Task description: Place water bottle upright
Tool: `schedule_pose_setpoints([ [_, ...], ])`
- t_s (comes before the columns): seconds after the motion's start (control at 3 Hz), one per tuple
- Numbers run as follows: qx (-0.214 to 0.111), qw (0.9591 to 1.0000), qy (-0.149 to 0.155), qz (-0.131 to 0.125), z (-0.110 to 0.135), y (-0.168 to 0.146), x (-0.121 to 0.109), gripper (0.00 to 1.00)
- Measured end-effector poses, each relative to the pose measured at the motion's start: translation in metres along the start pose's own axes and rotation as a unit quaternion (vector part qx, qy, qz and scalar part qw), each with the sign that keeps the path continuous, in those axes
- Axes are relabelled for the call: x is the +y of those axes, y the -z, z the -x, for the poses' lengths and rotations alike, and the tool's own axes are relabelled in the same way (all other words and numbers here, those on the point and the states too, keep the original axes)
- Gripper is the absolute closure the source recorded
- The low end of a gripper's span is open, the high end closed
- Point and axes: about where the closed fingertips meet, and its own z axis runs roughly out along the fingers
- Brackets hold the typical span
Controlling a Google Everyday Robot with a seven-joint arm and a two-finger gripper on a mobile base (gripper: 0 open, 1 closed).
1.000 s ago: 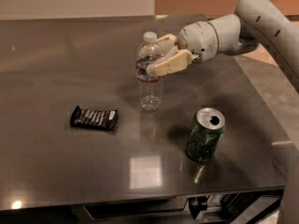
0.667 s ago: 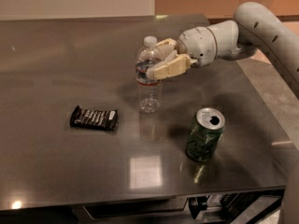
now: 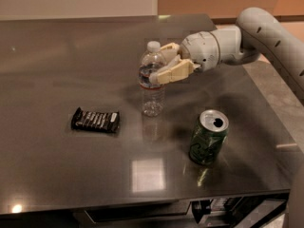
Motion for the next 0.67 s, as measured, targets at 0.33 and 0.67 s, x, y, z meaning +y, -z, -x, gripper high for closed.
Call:
schedule_pose_setpoints([
  [0.33,0.0,1.0,0.001,0.0,-0.0025,-0.0004,0.0003,0.36],
  [0.67,-0.001,1.0,-0.002,-0.001,-0.0045,-0.0001,0.0014,0.14],
])
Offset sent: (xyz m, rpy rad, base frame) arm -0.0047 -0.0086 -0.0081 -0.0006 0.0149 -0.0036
